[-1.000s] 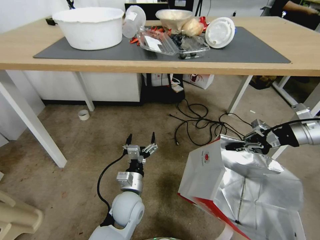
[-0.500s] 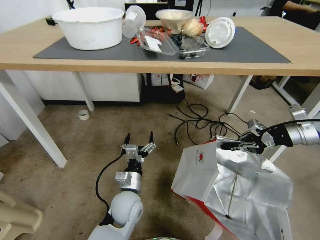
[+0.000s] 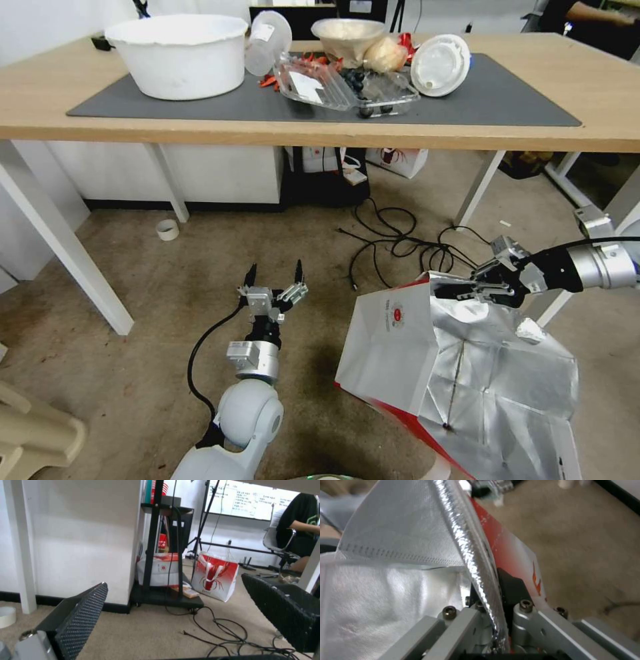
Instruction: Pick up the food delivery bag from the floor and place it on the table.
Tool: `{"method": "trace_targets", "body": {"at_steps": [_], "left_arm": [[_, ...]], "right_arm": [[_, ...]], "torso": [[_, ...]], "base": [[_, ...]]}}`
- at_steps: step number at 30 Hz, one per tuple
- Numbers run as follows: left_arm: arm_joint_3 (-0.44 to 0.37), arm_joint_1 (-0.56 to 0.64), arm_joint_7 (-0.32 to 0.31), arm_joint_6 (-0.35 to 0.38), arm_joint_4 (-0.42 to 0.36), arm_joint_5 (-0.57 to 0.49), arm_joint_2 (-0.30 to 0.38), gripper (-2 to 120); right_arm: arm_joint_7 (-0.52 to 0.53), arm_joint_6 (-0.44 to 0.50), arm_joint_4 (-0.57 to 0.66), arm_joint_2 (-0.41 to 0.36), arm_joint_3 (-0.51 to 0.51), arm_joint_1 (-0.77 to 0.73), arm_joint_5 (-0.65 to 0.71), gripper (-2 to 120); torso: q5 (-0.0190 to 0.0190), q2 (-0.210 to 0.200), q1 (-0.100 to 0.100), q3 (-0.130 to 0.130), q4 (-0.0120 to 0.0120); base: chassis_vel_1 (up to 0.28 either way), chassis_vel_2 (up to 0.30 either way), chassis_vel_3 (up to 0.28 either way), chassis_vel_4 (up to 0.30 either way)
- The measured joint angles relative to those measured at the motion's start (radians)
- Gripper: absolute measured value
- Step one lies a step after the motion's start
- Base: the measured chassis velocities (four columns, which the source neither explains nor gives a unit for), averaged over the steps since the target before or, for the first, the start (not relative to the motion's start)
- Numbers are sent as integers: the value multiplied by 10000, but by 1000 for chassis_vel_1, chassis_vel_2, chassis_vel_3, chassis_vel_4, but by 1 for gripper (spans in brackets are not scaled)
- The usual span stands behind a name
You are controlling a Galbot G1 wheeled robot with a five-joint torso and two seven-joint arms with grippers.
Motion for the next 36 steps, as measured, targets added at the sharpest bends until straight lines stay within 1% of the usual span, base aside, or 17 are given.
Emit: {"method": "trace_targets", "body": {"at_steps": [2, 6, 15, 18, 24, 28, 32, 36], "left_arm": [[-16, 9, 15, 0, 6, 53, -16, 100], [-41, 71, 140, -87, 46, 111, -15, 100], [-3, 26, 219, -331, 81, -22, -18, 100], [-17, 75, 223, -330, 81, 210, 25, 100], [25, 101, 224, -382, 93, 260, 53, 100], [86, 103, 226, -615, 187, 191, 85, 100], [114, 118, 253, -664, 233, 173, 105, 100], [97, 109, 458, -942, 361, 162, 114, 100]], "right_arm": [[-234, 62, -208, 28, -3, 42, 71, 0], [-316, 67, -353, 126, -13, 96, 77, 0], [-301, 64, -424, 224, -30, 110, 53, 0], [-291, 63, -475, 224, -47, 185, 40, 0], [-272, 60, -499, 258, -108, 275, 26, 0], [-263, 61, -553, 338, -148, 292, -63, 0], [-273, 77, -587, 406, -182, 304, -165, 0], [-296, 90, -626, 466, -349, 490, -230, 0]], "torso": [[-2, 0, 0, 0, -2], [-1, 0, 0, 0, 0], [0, 0, 0, 0, 0], [-1, 0, 0, 0, 0], [0, 0, 0, 0, 0], [0, 0, -1, 0, 0], [0, 0, 0, 0, 0], [0, 0, 0, 0, 0]], "base": [[0, 0, 0, 0], [0, 0, 0, 0], [0, 0, 0, 0], [0, 0, 0, 0], [0, 0, 0, 0], [0, 0, 0, 0], [0, 0, 0, 0], [0, 0, 0, 0]]}}
